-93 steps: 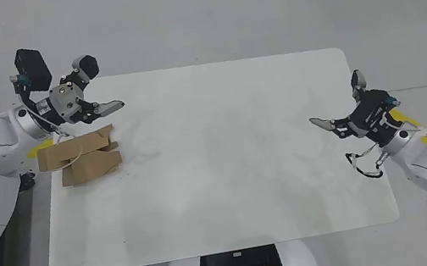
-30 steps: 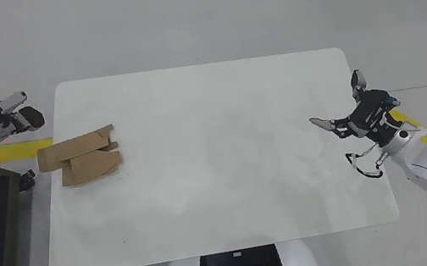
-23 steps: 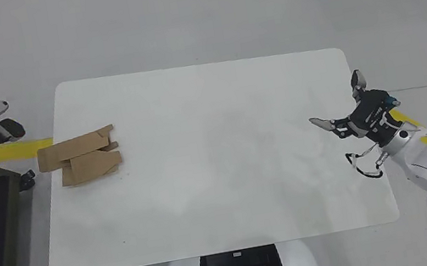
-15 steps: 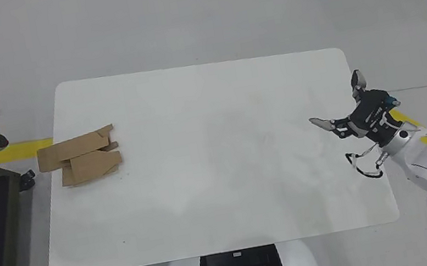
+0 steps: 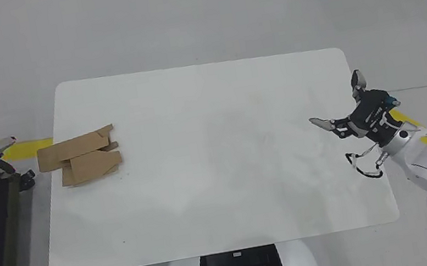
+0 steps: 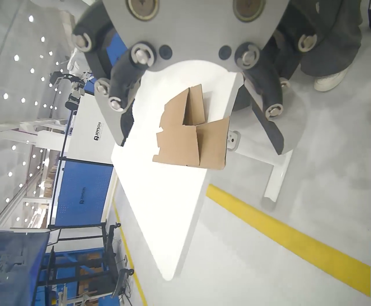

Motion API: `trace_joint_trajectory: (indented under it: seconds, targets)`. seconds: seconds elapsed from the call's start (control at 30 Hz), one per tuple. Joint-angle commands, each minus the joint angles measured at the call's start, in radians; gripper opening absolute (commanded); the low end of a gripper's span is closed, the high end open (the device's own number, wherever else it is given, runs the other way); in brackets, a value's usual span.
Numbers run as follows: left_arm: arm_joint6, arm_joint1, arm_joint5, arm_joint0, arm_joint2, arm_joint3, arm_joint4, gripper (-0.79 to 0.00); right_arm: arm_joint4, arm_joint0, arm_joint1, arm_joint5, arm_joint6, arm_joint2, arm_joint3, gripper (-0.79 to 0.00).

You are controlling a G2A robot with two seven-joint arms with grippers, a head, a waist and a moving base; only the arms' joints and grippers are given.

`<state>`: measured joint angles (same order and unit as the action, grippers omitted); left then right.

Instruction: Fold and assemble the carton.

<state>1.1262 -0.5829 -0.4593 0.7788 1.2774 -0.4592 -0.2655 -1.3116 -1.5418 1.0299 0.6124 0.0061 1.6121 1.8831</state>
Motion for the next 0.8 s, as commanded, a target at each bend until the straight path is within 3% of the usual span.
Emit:
trace_joint_trajectory:
  seconds: [0.0, 0.23, 0.3, 0.5, 0.57, 0.77]
  targets:
    - [-0.002, -0.014, -0.004, -0.006, -0.018, 0.018, 0.0, 0.0, 0.0, 0.0, 0.0, 0.0, 0.0, 0.0, 0.0, 0.0]
    - [-0.022, -0.063, -0.035, -0.027, -0.067, 0.098, -0.001, 0.0, 0.0, 0.0, 0.0, 0.0, 0.0, 0.0, 0.0, 0.0]
    - [-0.025, -0.073, -0.042, -0.038, -0.074, 0.119, -0.001, -0.043, 0.0, 0.0, 0.0, 0.0, 0.0, 0.0, 0.0, 0.0]
    - [-0.003, -0.101, -0.075, -0.06, -0.085, 0.163, -0.024, -0.268, 0.0, 0.0, 0.0, 0.0, 0.0, 0.0, 0.0, 0.0]
    - [-0.012, -0.108, -0.082, -0.066, -0.093, 0.174, -0.012, -0.385, 0.0, 0.0, 0.0, 0.0, 0.0, 0.0, 0.0, 0.0]
    - [-0.03, -0.121, -0.089, -0.086, -0.107, 0.204, 0.024, -0.416, 0.0, 0.0, 0.0, 0.0, 0.0, 0.0, 0.0, 0.0]
